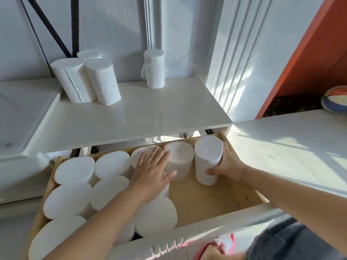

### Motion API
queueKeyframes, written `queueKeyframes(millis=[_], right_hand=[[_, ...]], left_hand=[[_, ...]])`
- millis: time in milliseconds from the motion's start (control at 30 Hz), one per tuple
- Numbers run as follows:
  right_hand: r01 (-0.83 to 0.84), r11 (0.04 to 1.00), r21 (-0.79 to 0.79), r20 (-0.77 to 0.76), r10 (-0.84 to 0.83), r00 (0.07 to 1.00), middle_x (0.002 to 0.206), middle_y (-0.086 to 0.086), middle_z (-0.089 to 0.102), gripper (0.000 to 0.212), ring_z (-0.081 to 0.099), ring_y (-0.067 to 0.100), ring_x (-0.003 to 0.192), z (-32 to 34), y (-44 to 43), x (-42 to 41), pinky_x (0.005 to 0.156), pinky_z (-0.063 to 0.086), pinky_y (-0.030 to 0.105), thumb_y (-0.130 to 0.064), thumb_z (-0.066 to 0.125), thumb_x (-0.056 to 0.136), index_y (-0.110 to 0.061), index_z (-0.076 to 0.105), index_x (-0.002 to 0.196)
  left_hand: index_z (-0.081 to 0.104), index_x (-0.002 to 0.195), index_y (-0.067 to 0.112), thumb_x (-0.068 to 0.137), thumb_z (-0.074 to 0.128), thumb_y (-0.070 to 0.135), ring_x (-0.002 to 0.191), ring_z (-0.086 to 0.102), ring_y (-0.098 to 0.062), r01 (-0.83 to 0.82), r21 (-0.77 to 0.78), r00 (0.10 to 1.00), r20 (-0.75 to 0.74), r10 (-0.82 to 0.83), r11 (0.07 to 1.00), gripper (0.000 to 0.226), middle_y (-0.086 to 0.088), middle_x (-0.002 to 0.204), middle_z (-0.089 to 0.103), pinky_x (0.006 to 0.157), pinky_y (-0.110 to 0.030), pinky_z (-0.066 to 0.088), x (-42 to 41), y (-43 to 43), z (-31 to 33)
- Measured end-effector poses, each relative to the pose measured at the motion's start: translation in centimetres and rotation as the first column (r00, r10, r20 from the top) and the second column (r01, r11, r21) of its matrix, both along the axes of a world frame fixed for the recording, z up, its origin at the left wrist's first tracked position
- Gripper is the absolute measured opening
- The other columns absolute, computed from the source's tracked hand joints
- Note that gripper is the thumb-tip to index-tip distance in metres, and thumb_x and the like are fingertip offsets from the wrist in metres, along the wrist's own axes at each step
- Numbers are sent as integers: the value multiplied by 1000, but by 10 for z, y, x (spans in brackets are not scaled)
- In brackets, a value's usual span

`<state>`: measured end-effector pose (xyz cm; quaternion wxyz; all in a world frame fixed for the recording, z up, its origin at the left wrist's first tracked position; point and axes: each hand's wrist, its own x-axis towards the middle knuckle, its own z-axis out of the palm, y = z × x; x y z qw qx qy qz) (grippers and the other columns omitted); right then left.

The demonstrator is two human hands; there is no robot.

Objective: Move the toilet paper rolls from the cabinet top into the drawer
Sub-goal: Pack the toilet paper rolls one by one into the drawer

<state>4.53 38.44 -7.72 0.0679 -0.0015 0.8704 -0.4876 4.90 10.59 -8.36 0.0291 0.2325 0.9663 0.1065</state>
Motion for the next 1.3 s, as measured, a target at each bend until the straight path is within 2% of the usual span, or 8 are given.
queueKeyframes(millis=[100,233,433,567,700,833,1000,1300], right_hand=[[6,999,43,117,-11,993,116,-27,40,114,43,12,121,-18,-1,-6,84,42,20,-24,90,52,-31,19,141],[-16,1000,-10,195,17,981,129,-10,42,120,41,15,125,-23,0,-9,97,43,31,-22,89,54,-32,12,146],[51,957,-285,259,25,966,143,-10,37,99,39,11,130,6,1,-23,110,35,32,-60,78,63,-34,32,146],[56,997,-61,191,-43,981,136,-5,36,52,45,19,125,10,-8,-35,102,44,35,-46,73,79,-38,53,126],[7,972,234,96,-30,995,134,-4,27,52,44,21,123,16,-6,-30,95,44,32,-44,71,81,-28,52,126],[-75,937,342,439,-89,894,124,8,48,53,58,31,103,30,-10,-3,75,61,41,-58,54,87,-28,38,128],[-57,998,1,711,40,702,92,18,59,49,60,27,55,32,-34,29,52,58,33,-54,41,96,-18,42,130],[-26,984,-179,599,130,790,99,18,64,41,58,26,65,19,-62,21,62,54,28,-39,54,96,-10,53,125]], left_hand=[[-4,149,30,93,17,59,140,-21,-3,-6,10,1000,-9,6,1000,66,13,157,-12,113,-32,-17,2,1,0],[-5,148,31,93,17,59,140,-21,-3,-10,7,1000,-18,10,1000,66,13,156,-13,112,-32,-18,2,1,1],[-3,148,30,92,15,60,140,-21,-3,-2,8,1000,-20,2,1000,66,14,156,-14,113,-33,-17,0,2,1],[-3,149,31,91,13,61,139,-22,-3,32,-10,999,-31,-32,999,67,14,156,-15,112,-33,-19,0,3,1],[-5,148,33,89,9,63,138,-25,-1,39,-14,999,-35,-40,999,67,16,155,-16,111,-32,-21,0,1,0],[-7,147,32,90,10,63,138,-25,-2,39,-19,999,-34,-40,999,67,15,155,-17,112,-34,-19,0,1,-1],[-8,148,30,86,4,66,140,-23,-5,40,-37,999,-31,-41,998,72,13,155,-18,113,-36,-18,1,2,0],[-9,147,30,86,6,67,141,-21,-6,37,-43,999,-33,-39,998,74,12,156,-18,115,-38,-13,2,2,0]])
